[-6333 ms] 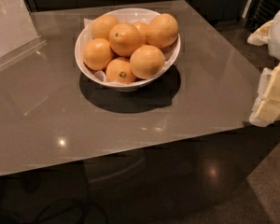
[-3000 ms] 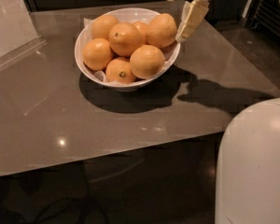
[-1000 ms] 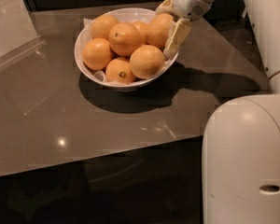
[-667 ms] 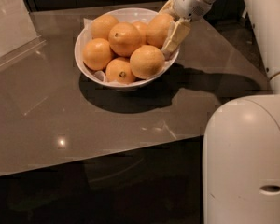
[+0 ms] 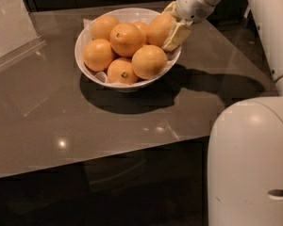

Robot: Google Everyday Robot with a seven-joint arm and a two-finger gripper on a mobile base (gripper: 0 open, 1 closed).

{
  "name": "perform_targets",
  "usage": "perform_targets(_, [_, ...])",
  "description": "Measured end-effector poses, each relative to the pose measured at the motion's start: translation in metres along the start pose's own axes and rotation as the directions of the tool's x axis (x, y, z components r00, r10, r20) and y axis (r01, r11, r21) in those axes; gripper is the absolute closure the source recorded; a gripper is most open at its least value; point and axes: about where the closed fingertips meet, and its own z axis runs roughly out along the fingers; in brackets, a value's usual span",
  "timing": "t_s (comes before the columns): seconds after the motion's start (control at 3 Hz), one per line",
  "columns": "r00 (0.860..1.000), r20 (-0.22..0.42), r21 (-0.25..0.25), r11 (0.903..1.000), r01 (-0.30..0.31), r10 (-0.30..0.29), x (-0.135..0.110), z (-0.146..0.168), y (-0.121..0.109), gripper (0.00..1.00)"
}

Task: Pick orange from white bowl

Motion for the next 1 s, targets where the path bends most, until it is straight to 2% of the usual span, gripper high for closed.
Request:
perform_targets(0.33, [1.000,0.011,0.008,1.0000,-0.004,0.004,-0.008,-0.005,0.001,0.99])
perform_targets(0.67, [1.000,0.025,0.017,0.9999,0.002,-0.003,-0.036,-0.020,0.005,1.00])
perform_targets(1.0, [0.999,0.049,0.062,0.9979,-0.019,0.016,-0.058,-0.047,0.016,1.00])
